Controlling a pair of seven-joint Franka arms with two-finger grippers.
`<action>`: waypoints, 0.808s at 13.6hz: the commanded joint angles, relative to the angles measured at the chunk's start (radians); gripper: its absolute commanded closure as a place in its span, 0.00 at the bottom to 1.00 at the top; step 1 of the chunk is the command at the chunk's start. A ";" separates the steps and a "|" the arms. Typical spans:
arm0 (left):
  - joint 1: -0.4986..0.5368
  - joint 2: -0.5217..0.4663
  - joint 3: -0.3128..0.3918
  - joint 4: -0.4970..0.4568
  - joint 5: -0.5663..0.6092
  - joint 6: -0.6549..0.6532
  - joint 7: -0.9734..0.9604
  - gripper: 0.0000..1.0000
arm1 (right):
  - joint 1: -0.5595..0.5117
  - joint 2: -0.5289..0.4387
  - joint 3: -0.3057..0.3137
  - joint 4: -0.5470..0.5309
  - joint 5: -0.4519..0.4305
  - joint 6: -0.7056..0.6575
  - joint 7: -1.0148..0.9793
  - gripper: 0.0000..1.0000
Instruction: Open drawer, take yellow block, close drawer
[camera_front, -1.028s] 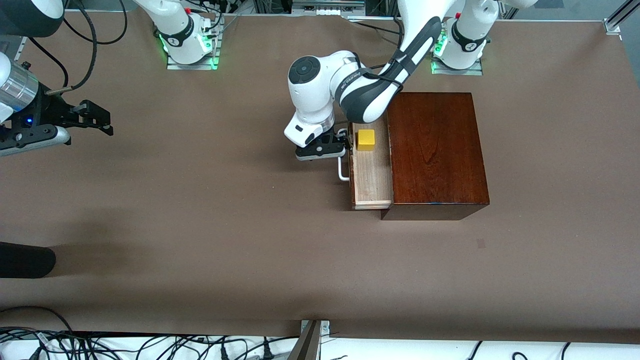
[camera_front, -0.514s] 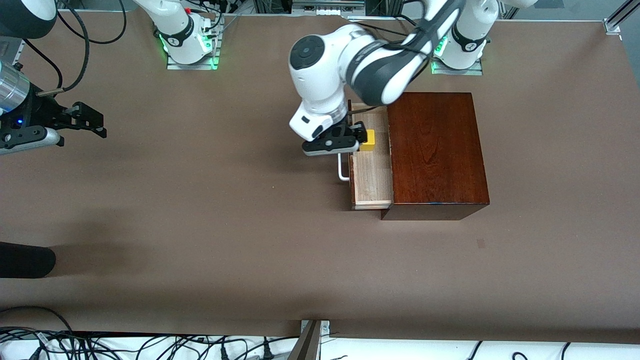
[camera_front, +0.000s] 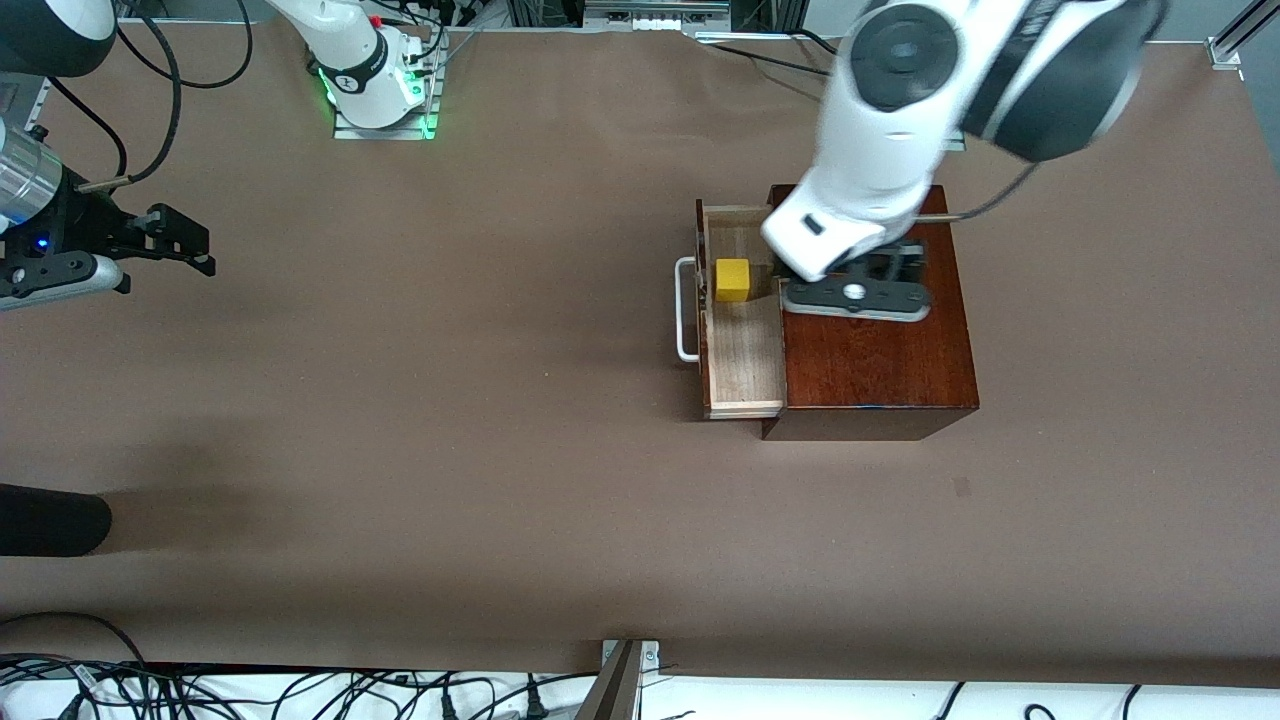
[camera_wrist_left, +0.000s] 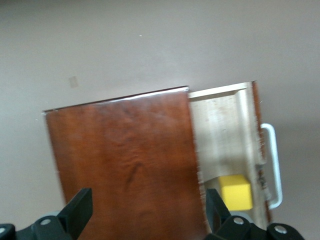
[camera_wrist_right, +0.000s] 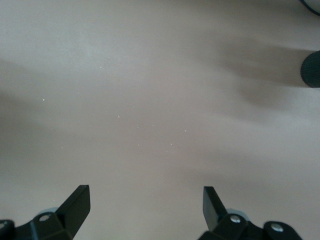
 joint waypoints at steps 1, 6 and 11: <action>0.089 -0.059 -0.009 -0.027 -0.032 -0.063 0.160 0.00 | 0.038 0.011 0.005 0.011 0.013 -0.016 -0.008 0.00; 0.237 -0.095 -0.009 -0.031 -0.086 -0.137 0.353 0.00 | 0.146 0.017 0.040 0.011 0.037 -0.081 -0.028 0.00; 0.257 -0.188 0.162 -0.172 -0.153 -0.096 0.470 0.00 | 0.485 0.066 0.043 0.023 0.022 -0.069 -0.142 0.00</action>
